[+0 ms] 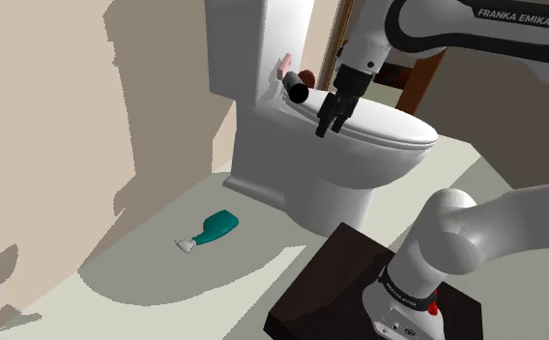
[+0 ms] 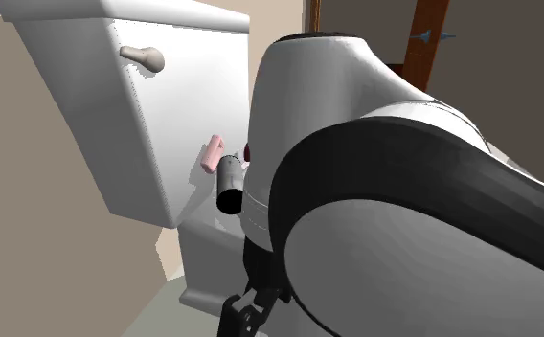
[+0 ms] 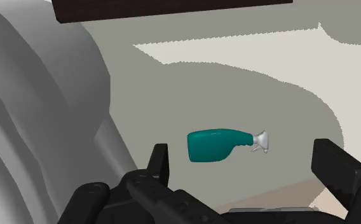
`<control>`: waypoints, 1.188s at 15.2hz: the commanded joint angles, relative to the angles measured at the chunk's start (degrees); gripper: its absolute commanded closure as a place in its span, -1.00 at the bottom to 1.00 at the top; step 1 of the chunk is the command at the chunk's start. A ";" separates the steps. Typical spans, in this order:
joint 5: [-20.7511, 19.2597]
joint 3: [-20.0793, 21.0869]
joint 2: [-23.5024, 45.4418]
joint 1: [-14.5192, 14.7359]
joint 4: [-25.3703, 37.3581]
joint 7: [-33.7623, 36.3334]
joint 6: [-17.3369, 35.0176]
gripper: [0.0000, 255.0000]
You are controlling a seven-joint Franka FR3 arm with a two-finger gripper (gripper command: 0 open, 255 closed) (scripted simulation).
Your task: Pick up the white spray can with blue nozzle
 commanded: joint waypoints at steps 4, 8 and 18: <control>-0.99 -0.62 6.81 -1.59 5.61 1.32 0.75 -1.00; -2.20 -1.53 15.55 -3.52 13.76 3.17 0.75 -1.00; -4.25 -4.57 36.81 -7.44 38.09 7.52 -3.77 -1.00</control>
